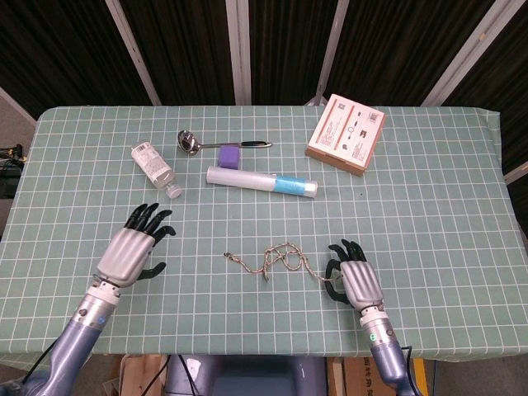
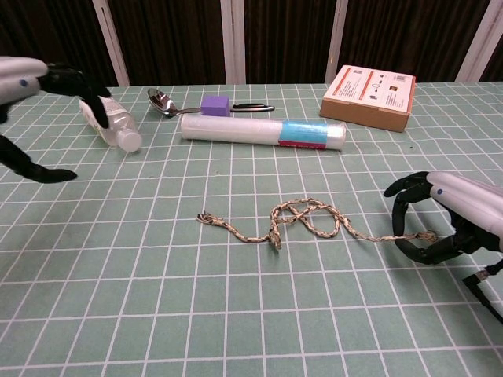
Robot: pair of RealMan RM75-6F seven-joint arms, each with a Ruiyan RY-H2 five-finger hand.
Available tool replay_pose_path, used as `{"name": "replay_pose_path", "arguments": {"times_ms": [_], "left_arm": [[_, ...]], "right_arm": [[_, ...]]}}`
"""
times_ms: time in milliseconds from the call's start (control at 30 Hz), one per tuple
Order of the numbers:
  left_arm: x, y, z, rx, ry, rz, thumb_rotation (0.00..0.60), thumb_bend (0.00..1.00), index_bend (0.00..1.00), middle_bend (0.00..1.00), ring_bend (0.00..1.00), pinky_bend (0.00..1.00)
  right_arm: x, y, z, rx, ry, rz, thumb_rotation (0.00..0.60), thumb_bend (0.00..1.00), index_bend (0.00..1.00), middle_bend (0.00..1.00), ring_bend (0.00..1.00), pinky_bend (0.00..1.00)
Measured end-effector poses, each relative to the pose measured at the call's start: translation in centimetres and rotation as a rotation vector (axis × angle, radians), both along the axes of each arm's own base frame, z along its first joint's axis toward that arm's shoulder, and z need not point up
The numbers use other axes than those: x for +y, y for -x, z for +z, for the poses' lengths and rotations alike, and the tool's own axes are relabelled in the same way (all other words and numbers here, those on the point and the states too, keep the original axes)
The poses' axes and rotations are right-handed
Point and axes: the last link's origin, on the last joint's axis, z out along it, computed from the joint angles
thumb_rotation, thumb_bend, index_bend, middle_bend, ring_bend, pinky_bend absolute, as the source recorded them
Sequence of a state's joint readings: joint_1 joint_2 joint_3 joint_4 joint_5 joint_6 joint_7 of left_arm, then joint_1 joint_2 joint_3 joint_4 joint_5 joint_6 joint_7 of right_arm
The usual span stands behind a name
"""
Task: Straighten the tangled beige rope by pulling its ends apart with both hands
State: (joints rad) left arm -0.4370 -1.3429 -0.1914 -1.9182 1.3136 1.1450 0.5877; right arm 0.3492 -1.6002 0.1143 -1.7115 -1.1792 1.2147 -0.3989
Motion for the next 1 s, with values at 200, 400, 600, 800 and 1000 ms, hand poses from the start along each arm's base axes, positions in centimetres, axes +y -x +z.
{"name": "replay_pose_path", "arguments": {"times_ms": [200, 400, 600, 800, 1000], "left_arm": [[1.7, -2.4, -3.6, 0.017, 0.049, -0.029, 0.600, 0.33, 0.39, 0.14, 0.00, 0.00], [2.5, -3.6, -5.9, 0.029, 0.082, -0.027, 0.600, 0.35, 0.42, 0.14, 0.00, 0.00], [3.0, -4.5, -8.1, 0.053, 0.101, -0.023, 0.600, 0.35, 0.44, 0.14, 0.00, 0.00], [3.4, -5.1, -9.5, 0.073, 0.105, -0.017, 0.600, 0.36, 0.46, 0.14, 0.00, 0.00], [3.6, -5.9, -10.8, 0.083, 0.108, -0.016, 0.600, 0.38, 0.48, 0.14, 0.00, 0.00]], "right_arm": [[-0.2, 0.1, 0.3, -0.003, 0.004, -0.005, 0.600, 0.48, 0.61, 0.20, 0.00, 0.00], [-0.3, 0.2, 0.6, -0.002, 0.007, -0.008, 0.600, 0.48, 0.61, 0.20, 0.00, 0.00], [-0.5, 0.3, 0.9, -0.001, 0.011, -0.009, 0.600, 0.48, 0.61, 0.20, 0.00, 0.00], [-0.6, 0.3, 1.0, 0.003, 0.011, -0.007, 0.600, 0.48, 0.61, 0.20, 0.00, 0.00], [-0.7, 0.3, 1.1, 0.001, 0.013, -0.008, 0.600, 0.48, 0.61, 0.20, 0.00, 0.00]]}}
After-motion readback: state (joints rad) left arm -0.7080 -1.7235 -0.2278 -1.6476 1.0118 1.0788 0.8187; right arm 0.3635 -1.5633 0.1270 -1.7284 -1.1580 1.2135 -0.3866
